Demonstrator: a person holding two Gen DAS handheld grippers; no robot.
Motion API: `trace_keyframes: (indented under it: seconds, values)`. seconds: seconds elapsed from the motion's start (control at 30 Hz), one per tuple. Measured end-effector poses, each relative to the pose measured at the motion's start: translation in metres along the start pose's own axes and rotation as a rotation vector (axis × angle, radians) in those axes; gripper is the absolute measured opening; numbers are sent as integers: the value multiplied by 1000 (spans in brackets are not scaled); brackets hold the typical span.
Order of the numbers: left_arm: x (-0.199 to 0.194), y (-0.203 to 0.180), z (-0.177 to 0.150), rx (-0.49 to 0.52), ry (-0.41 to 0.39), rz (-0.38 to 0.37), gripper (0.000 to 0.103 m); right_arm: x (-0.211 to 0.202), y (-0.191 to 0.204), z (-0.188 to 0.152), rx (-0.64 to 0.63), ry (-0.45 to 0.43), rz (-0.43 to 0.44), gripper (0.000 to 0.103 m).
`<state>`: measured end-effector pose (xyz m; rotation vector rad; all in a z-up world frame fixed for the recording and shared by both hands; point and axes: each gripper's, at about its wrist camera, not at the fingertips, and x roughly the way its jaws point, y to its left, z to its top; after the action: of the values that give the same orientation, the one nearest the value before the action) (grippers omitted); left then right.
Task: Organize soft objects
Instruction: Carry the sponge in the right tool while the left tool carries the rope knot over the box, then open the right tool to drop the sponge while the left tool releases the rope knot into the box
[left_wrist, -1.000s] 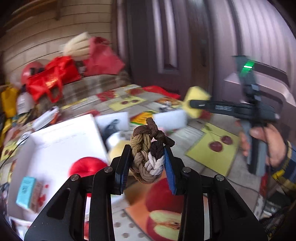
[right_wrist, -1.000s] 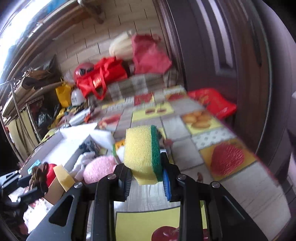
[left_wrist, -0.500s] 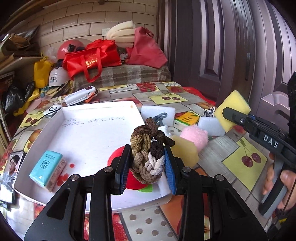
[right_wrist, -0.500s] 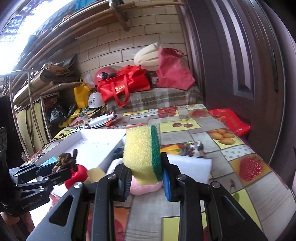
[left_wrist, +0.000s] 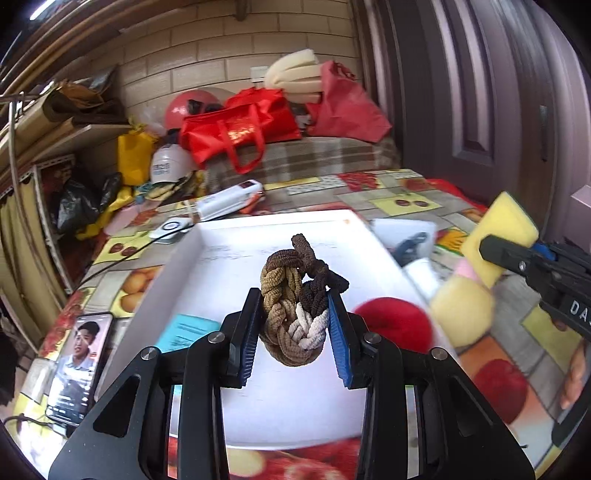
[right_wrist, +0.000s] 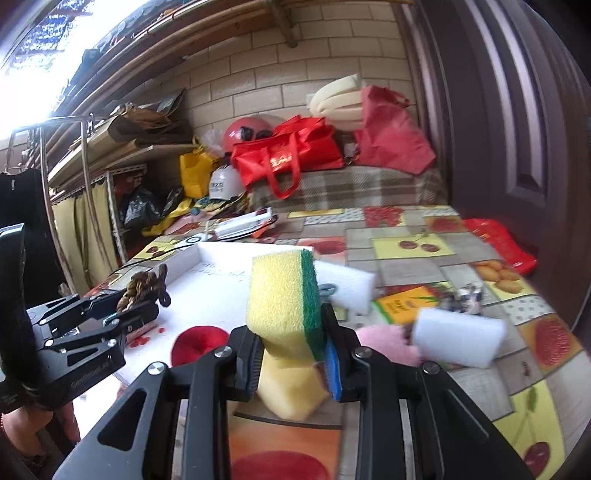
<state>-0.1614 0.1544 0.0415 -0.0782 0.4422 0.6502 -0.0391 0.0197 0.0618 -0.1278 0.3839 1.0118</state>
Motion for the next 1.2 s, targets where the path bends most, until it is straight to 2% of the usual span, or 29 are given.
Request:
trace_keyframes:
  seconds: [0.13, 0.33, 0.6, 0.8, 1.0, 1.03, 1.1, 1.13, 1.17, 1.2]
  values:
    - [4, 21, 0, -37, -11, 39, 34, 15, 11, 0, 2, 21, 24, 28]
    - [18, 48, 3, -83, -2, 97, 34, 22, 34, 2, -73, -9, 20, 28]
    - [44, 58, 9, -78, 58, 117, 34, 39, 68, 5, -183, 3, 98, 29]
    - [55, 64, 13, -93, 81, 132, 35, 55, 92, 7, -254, 3, 100, 30]
    - [63, 69, 13, -113, 113, 130, 35, 64, 97, 8, -256, 15, 80, 31]
    - [65, 70, 13, -117, 121, 130, 35, 63, 97, 8, -255, 16, 78, 33]
    - [66, 71, 13, -126, 128, 140, 37, 62, 97, 8, -257, 13, 77, 49]
    - [66, 71, 13, -129, 129, 145, 39, 62, 98, 8, -260, 13, 75, 73]
    - [66, 72, 12, -129, 129, 151, 44, 63, 98, 9, -261, 15, 70, 87]
    - [65, 71, 12, -127, 126, 158, 51, 64, 98, 9, -259, 18, 66, 87]
